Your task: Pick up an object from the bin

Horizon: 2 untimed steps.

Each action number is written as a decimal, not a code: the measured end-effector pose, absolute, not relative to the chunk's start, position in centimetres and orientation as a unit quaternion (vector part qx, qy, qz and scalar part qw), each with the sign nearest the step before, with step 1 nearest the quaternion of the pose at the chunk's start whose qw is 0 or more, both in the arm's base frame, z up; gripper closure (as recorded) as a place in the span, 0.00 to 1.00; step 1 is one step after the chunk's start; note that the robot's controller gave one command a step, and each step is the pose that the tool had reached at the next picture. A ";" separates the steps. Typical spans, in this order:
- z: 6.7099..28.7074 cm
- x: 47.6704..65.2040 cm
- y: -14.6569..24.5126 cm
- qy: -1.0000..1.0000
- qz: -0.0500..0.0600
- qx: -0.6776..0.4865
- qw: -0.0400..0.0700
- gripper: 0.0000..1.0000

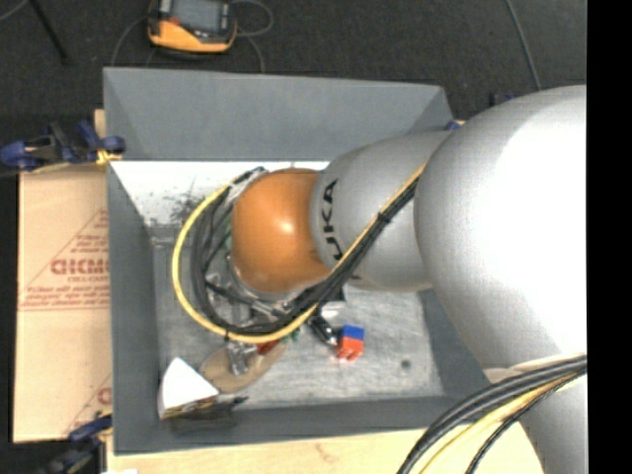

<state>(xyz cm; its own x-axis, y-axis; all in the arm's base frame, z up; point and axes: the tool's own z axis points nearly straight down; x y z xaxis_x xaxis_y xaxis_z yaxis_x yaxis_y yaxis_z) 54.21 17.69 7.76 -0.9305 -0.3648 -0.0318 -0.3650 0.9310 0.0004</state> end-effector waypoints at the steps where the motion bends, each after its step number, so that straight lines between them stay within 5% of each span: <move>1: 7.7 51.0 15.8 0.974 0.000 -0.225 0.002 1.00; 2: 7.3 52.9 16.7 0.965 -0.003 -0.263 -0.021 1.00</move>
Offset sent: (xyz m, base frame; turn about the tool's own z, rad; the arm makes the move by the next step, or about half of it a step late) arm 0.0000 0.0000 0.0000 0.0000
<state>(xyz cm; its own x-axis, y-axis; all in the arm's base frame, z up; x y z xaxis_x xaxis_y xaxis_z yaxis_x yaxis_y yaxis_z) 52.91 16.68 7.35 -0.8610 -0.5068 0.0423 -0.5070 0.8619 0.0062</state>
